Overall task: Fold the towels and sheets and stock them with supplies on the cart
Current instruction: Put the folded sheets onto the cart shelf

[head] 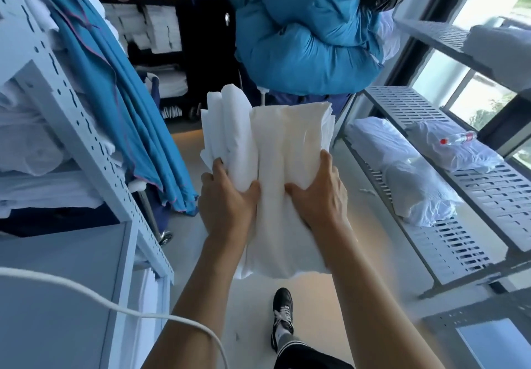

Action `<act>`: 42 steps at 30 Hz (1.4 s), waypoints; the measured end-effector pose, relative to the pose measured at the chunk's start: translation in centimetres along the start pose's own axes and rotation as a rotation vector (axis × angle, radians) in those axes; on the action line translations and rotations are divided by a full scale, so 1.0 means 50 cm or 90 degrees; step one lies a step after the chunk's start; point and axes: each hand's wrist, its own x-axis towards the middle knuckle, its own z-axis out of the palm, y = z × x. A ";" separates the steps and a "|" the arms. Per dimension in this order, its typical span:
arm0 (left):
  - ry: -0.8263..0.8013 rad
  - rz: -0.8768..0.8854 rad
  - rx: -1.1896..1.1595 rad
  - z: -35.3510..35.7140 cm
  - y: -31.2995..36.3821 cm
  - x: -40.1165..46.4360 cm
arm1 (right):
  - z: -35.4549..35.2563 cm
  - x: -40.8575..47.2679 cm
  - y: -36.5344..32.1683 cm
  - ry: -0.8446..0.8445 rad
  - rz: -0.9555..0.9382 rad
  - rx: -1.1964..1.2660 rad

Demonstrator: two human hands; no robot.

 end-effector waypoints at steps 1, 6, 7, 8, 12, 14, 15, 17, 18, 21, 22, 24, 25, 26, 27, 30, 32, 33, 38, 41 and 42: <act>0.004 -0.002 0.007 0.014 0.001 0.019 | 0.016 0.023 0.001 -0.006 -0.002 0.004; 0.026 -0.015 0.034 0.117 0.011 0.132 | 0.107 0.169 0.023 -0.040 -0.018 0.026; 0.029 -0.022 0.041 0.143 0.014 0.157 | 0.127 0.203 0.030 -0.050 -0.019 0.028; 0.031 -0.030 0.049 0.170 0.017 0.180 | 0.145 0.237 0.037 -0.060 -0.019 0.027; 0.024 -0.059 0.076 0.282 0.042 0.272 | 0.215 0.374 0.077 -0.097 -0.013 0.022; 0.013 -0.079 0.094 0.334 0.061 0.315 | 0.246 0.438 0.096 -0.122 -0.003 0.018; 0.010 -0.086 0.105 0.358 0.071 0.336 | 0.260 0.469 0.105 -0.131 0.001 0.018; 0.009 -0.093 0.127 0.400 0.092 0.374 | 0.286 0.525 0.121 -0.145 0.001 0.025; 0.010 -0.094 0.136 0.417 0.102 0.391 | 0.297 0.549 0.128 -0.148 0.000 0.032; 0.020 -0.089 0.163 0.451 0.135 0.441 | 0.319 0.617 0.138 -0.150 0.009 0.056; 0.025 -0.085 0.170 0.458 0.146 0.457 | 0.322 0.636 0.137 -0.150 0.012 0.064; 0.032 -0.074 0.174 0.465 0.171 0.487 | 0.325 0.672 0.130 -0.146 0.009 0.082; 0.035 -0.067 0.174 0.467 0.182 0.502 | 0.325 0.689 0.126 -0.142 0.007 0.092; 0.037 -0.060 0.171 0.469 0.193 0.515 | 0.324 0.704 0.122 -0.138 0.006 0.101; 0.040 -0.054 0.169 0.470 0.203 0.528 | 0.323 0.719 0.117 -0.135 0.006 0.111; 0.061 -0.043 0.156 0.472 0.226 0.563 | 0.323 0.761 0.098 -0.123 -0.001 0.131; 0.073 -0.033 0.145 0.474 0.234 0.588 | 0.325 0.787 0.085 -0.107 -0.020 0.138; 0.075 -0.032 0.142 0.476 0.236 0.602 | 0.328 0.800 0.078 -0.101 -0.025 0.138; 0.079 -0.015 0.124 0.490 0.224 0.682 | 0.361 0.859 0.040 -0.096 -0.032 0.121; 0.078 -0.016 0.103 0.507 0.198 0.747 | 0.405 0.899 0.011 -0.086 -0.030 0.113; 0.074 -0.021 0.095 0.515 0.186 0.772 | 0.424 0.914 0.000 -0.086 -0.029 0.108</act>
